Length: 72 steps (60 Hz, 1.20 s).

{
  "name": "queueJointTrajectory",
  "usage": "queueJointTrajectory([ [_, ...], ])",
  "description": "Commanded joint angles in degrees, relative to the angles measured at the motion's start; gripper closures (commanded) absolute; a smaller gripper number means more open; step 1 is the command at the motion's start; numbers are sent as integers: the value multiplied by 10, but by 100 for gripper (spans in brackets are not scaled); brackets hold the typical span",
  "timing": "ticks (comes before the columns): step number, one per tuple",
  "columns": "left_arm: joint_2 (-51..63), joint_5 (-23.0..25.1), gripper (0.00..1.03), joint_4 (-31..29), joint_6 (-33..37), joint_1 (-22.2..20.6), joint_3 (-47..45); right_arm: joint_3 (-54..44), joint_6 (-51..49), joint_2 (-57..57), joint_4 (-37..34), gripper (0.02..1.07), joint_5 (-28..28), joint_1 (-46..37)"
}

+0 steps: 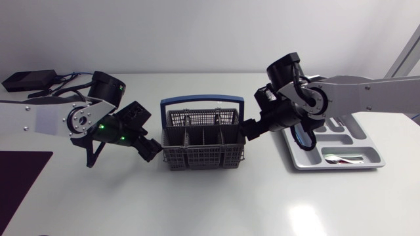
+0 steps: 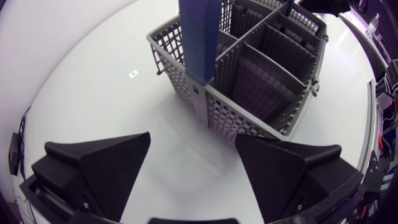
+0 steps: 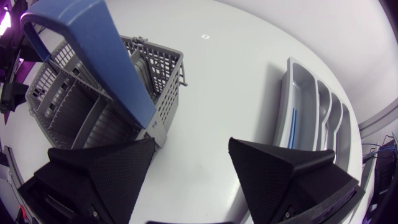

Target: Unload the cutlery basket into the drawer organizer.

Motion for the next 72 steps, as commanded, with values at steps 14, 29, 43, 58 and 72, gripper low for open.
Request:
queueJointTrajectory([
  [14, 29, -3, 7, 22, 0, -12, 47, 7, 10, 14, -10, 21, -13, 15],
  [29, 33, -6, 7, 25, 0, -11, 43, 6, 9, 13, -11, 21, -13, 14],
  [43, 30, -6, 6, 30, 3, 1, 33, 1, 9, 11, -11, 21, -9, 7],
  [58, 5, -6, 5, 29, 3, 23, 4, -23, -2, -18, -11, 10, 15, -4],
  [72, -85, 6, 5, 3, -1, 83, -24, -54, -28, -90, -15, 7, 32, -38],
])
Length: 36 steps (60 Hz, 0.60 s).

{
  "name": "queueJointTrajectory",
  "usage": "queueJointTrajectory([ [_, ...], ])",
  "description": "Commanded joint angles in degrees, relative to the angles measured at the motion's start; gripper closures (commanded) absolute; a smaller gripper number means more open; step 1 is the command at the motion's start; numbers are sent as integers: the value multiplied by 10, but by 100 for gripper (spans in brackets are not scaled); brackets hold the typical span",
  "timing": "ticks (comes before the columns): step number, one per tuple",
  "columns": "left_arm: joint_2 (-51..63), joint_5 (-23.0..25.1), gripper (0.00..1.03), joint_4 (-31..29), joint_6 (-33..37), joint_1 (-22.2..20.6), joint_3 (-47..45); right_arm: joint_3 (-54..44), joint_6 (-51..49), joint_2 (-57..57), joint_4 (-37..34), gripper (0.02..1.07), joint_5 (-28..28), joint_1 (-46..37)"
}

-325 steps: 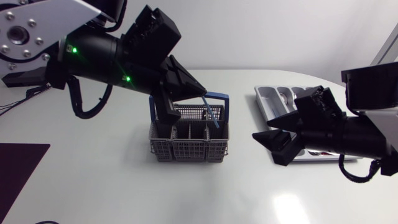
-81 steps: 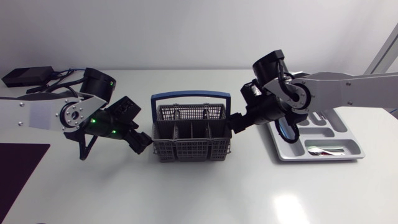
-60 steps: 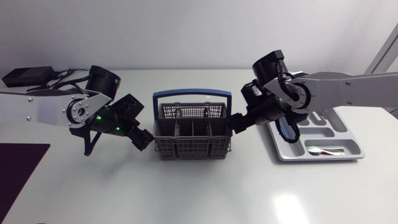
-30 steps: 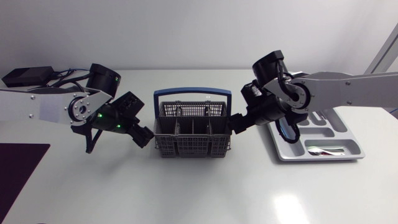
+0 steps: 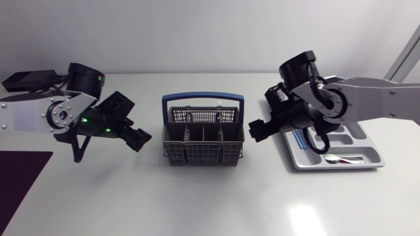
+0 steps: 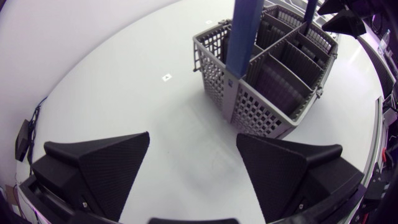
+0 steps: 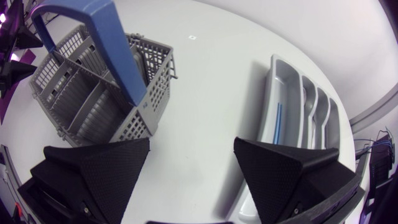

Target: Unload the cutlery basket into the drawer organizer.

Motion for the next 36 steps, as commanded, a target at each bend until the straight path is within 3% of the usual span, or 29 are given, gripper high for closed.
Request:
queueJointTrajectory([
  [1, -53, 10, 5, -11, 0, 27, -21, -20, -17, -41, -10, 7, 6, -19],
  [11, -152, 10, 5, -27, -3, 57, -48, -42, -48, -103, -11, 7, 17, -54],
  [29, -280, 12, 5, -66, -16, 61, -81, -77, -66, -213, -32, 7, 14, -118],
  [36, -331, 12, 5, -48, -21, 67, -110, -100, -62, -253, -31, 7, -2, -142],
])
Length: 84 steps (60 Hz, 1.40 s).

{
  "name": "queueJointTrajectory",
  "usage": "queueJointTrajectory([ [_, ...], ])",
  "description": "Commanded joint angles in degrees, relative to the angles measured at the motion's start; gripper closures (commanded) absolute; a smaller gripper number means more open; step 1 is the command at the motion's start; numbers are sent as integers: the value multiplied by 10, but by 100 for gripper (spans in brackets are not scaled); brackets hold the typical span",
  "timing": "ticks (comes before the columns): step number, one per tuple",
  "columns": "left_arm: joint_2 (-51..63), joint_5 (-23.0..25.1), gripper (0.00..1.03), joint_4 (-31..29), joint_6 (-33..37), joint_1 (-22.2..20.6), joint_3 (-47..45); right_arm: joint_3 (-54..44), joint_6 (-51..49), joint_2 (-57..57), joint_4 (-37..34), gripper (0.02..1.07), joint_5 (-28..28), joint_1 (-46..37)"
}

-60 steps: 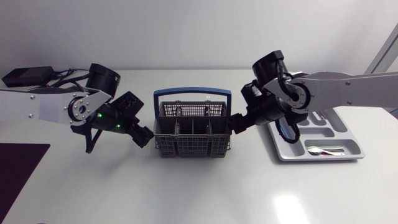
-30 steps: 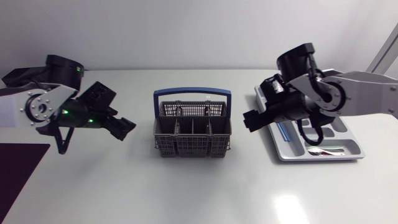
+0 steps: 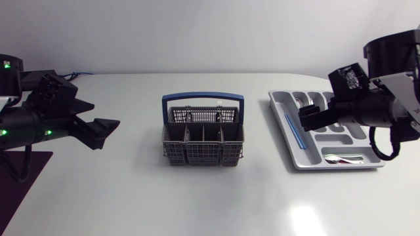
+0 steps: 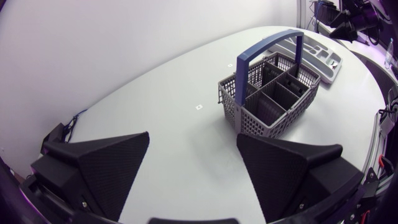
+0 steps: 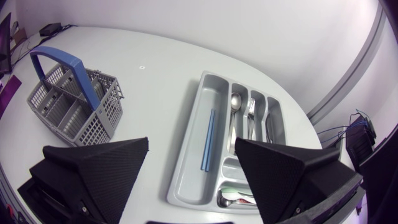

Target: Unload the cutlery basket into the drawer organizer.

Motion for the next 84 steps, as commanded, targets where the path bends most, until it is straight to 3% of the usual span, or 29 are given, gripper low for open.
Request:
queueJointTrajectory([
  [1, -39, 2, 5, 10, -15, 10, -35, -30, -3, -32, -6, 7, -7, -15],
  [25, -153, -10, 5, 57, -48, 18, -103, -128, -28, -210, 57, 7, -22, -85],
  [39, -260, -11, 5, 177, -61, 52, -198, -203, -59, -314, 88, 7, -20, -85],
  [84, -475, -81, 5, 181, -207, 46, -372, -387, 40, -529, 168, 7, -33, -85],
])
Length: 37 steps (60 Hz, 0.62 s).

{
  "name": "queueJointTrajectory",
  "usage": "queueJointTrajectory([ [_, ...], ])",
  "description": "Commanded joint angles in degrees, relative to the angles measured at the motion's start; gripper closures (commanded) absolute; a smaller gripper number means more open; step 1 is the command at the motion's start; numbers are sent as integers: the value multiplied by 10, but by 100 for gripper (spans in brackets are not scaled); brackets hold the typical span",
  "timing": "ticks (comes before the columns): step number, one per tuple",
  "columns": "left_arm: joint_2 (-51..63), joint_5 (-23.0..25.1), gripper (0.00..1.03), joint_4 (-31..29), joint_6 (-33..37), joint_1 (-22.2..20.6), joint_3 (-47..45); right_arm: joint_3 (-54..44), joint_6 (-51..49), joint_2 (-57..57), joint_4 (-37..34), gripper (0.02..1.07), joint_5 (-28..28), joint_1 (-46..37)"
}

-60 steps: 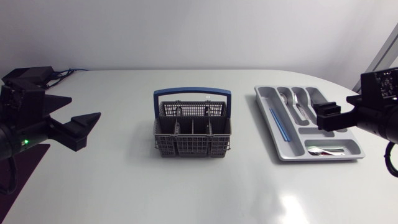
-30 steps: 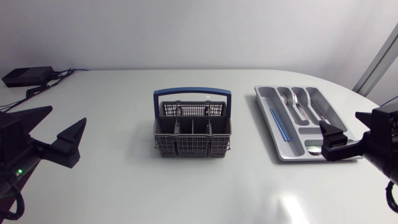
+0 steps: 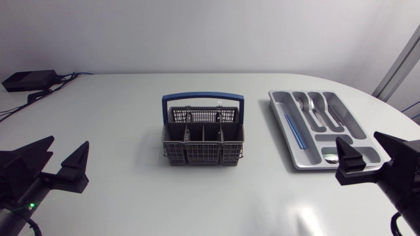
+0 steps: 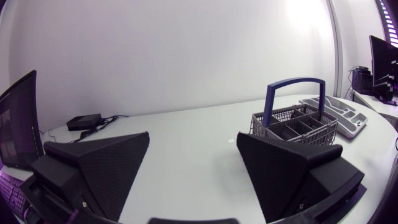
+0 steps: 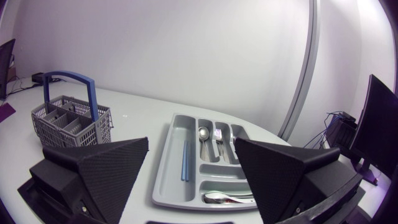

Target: Unload the cutlery basket into the drawer organizer.

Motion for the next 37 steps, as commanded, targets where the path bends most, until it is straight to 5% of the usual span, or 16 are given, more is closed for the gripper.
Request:
queueJointTrajectory([
  [1, -26, -9, 5, 8, -32, -2, -29, -31, 31, -26, 15, 7, -3, -5],
  [37, -86, -28, 5, 10, -73, -3, -78, -116, 95, -129, 54, 7, -15, -5],
])
